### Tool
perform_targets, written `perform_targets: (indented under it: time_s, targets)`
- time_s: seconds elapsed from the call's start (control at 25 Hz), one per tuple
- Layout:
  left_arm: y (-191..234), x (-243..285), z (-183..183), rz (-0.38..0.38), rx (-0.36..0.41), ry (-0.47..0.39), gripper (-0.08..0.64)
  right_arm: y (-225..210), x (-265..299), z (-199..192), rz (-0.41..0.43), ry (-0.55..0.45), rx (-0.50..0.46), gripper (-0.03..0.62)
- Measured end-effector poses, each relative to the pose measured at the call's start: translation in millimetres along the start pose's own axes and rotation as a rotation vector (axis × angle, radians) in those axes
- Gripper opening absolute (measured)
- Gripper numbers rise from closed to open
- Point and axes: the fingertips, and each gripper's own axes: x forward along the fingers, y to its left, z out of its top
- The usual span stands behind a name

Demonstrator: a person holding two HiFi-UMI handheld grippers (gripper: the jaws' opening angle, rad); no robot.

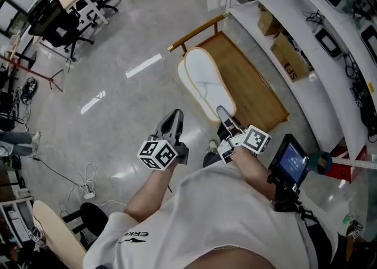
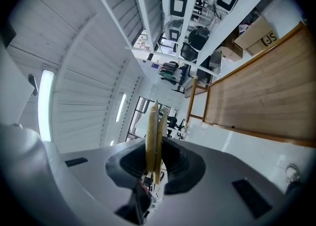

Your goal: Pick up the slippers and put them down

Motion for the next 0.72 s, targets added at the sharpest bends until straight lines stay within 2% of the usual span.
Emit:
perform_targets:
  time_s: [0.2,0.36,0.72]
  targets:
    - [-7.5,32.3,5.7,-0.042,0.022,0.038,0.003,-6.4,4.0,20.7,0.005,-0.055,0.032,0.064]
    - [-18.1,53.4,11.3,-0.104,0.042,0.093,0.003,-3.6,4.6,34.8,-0.005,-0.111,0.037,0.064]
    - [-38.7,129.9,12.0,-0.338,0.083,0.227,0.003,-13.1,0.5,71.7,-0.064,-0.334,0.046,0.064]
